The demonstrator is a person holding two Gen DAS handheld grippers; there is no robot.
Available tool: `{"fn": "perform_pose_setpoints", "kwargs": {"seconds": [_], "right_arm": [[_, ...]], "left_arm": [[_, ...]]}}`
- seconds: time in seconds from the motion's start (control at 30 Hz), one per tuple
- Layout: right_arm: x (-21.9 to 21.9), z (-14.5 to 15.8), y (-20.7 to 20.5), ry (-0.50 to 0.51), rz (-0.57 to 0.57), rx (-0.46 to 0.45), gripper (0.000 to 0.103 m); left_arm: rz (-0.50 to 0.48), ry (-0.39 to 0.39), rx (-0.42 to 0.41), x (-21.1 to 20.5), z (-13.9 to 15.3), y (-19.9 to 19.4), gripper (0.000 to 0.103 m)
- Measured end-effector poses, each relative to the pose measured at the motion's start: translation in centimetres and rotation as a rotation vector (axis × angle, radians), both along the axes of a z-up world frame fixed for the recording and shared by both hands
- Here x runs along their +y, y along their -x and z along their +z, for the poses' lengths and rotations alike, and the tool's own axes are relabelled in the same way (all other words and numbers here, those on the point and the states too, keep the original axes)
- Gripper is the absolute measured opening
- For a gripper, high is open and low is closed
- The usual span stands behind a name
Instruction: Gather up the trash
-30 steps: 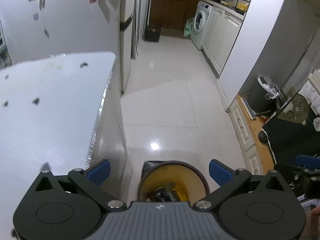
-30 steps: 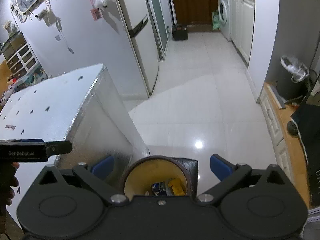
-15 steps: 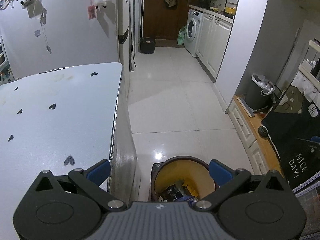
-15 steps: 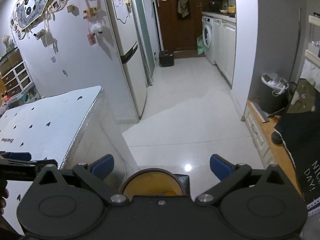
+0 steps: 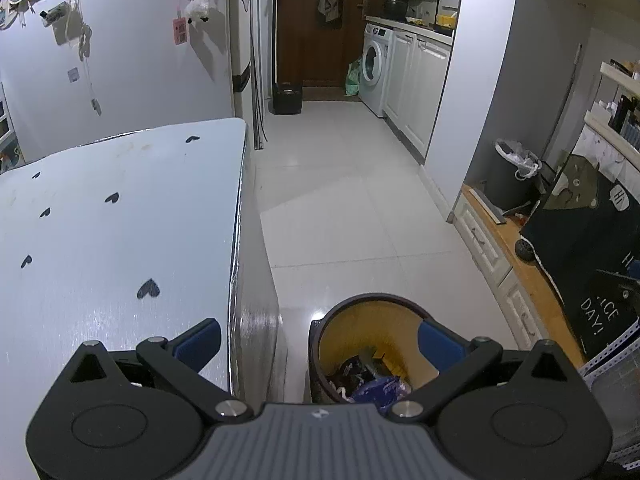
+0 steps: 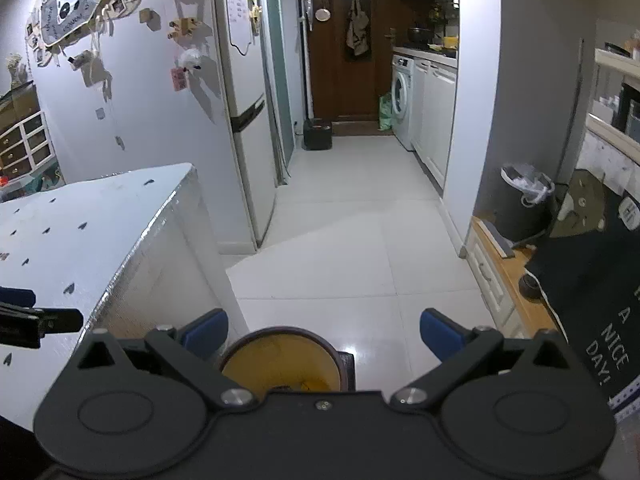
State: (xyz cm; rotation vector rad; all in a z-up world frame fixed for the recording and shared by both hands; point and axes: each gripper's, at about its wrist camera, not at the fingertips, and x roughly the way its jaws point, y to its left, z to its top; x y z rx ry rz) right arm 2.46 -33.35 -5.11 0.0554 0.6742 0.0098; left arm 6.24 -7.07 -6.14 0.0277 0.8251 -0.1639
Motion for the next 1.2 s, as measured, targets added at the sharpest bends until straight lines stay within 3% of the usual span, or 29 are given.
{"fn": "perform_pose_setpoints", "kwargs": {"seconds": [0.6, 1.2], "right_arm": [[1.7, -3.7, 2.0, 0.037, 0.013, 0.011, 0.103], [2.4, -5.2, 2.6, 0.055, 0.002, -0.008, 0.103]], "left_arm": [[0.010, -0.005, -0.002, 1.4, -3.3, 2.3, 0.103], [-0.006, 0.001, -0.019, 0.7, -4.3, 3.0, 0.103]]}}
